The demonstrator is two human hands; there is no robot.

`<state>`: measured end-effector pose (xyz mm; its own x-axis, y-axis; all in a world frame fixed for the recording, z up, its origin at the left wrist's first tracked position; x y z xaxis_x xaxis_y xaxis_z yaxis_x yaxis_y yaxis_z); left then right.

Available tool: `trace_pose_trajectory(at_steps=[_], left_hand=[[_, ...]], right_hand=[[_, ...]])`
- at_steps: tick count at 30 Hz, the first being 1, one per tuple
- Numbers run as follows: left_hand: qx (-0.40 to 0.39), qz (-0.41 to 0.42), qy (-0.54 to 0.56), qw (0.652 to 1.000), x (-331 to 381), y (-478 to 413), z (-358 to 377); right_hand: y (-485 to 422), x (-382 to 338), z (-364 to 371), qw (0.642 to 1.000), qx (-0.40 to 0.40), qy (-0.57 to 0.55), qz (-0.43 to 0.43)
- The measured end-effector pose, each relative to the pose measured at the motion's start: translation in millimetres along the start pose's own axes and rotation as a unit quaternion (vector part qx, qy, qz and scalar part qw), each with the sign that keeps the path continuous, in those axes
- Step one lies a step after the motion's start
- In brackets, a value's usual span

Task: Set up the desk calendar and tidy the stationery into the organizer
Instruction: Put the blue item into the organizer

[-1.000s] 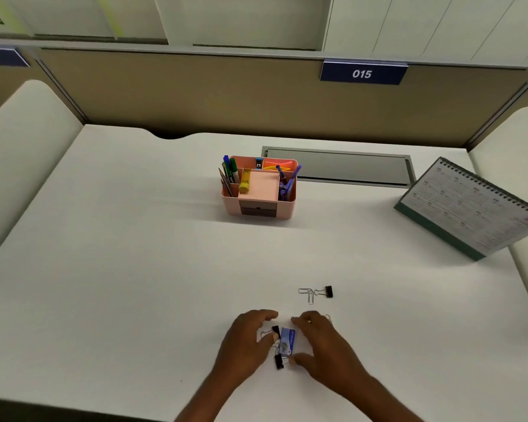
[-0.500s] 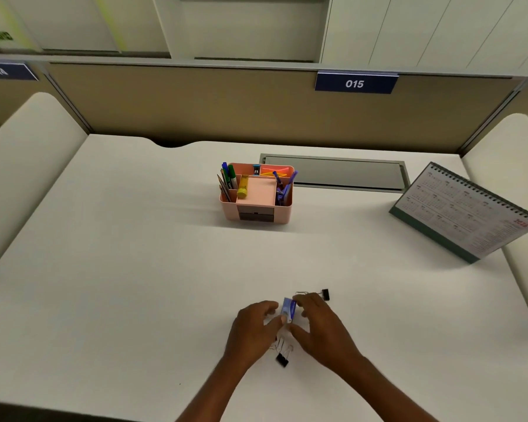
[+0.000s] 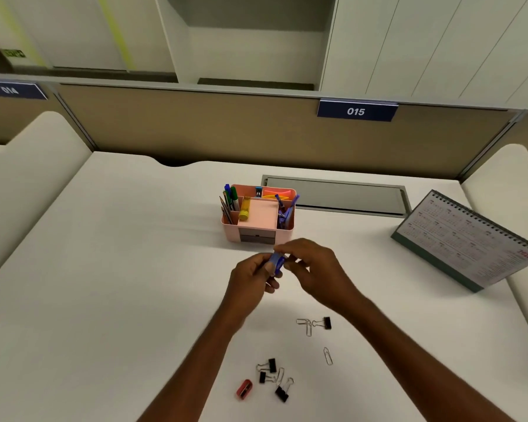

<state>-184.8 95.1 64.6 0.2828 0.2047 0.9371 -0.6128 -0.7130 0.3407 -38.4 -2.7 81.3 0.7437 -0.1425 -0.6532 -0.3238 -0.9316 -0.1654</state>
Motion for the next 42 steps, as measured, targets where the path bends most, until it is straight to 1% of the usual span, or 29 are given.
trace_pose_trajectory(at_steps=[3,6,11,14,17,19,21,23,27,30,33,38,42], left_hand=[[0.006,0.01,0.001,1.0,21,-22,-9],[0.007,0.008,0.034,0.999,39,-39,-21],[-0.004,0.046,0.076,0.996,56,-64,-31],[0.04,0.046,0.119,0.991,60,-77,-30],[0.104,0.021,0.12,0.987,52,-84,-36],[0.112,0.001,0.101,0.989,44,-84,-35],[0.098,-0.017,0.085,0.991,39,-83,-29],[0.078,-0.023,0.061,0.995,37,-84,-24],[0.063,-0.03,-0.014,0.997,36,-92,-19],[0.046,-0.012,-0.1,0.994,35,-102,-15],[0.047,0.005,-0.168,0.985,29,-112,-12],[0.045,-0.006,-0.202,0.978,21,-118,-5],[0.046,-0.012,-0.213,0.976,18,-121,-3]], right_hand=[[-36,-4,-20,0.998,-0.024,0.018,-0.05],[-67,-10,-36,0.993,-0.027,0.038,-0.106],[-107,-22,-58,0.99,-0.044,0.008,-0.135],[-136,-20,-61,0.988,-0.034,0.045,-0.147],[-177,-9,-47,0.986,-0.002,0.102,-0.131],[-201,1,-36,0.984,0.012,0.134,-0.114],[-222,10,-26,0.982,0.014,0.161,-0.101],[-238,16,-14,0.976,-0.001,0.193,-0.099],[-259,29,10,0.963,-0.039,0.248,-0.1],[-269,37,22,0.952,-0.068,0.281,-0.102],[-276,41,28,0.926,-0.105,0.337,-0.132],[-284,39,34,0.848,-0.165,0.456,-0.215],[-286,38,38,0.8,-0.202,0.521,-0.219]])
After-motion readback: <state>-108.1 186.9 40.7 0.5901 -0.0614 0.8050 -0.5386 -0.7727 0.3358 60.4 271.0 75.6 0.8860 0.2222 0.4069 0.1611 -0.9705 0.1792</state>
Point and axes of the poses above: each hand's wrist, its own y-axis away from the middle knuckle, its own z-axis out of the palm, x = y × z, the point moved 1 cm from there along -y, towards the middle knuckle, and after that the axes turned 7 degrees about y, right-handed, at the moved point
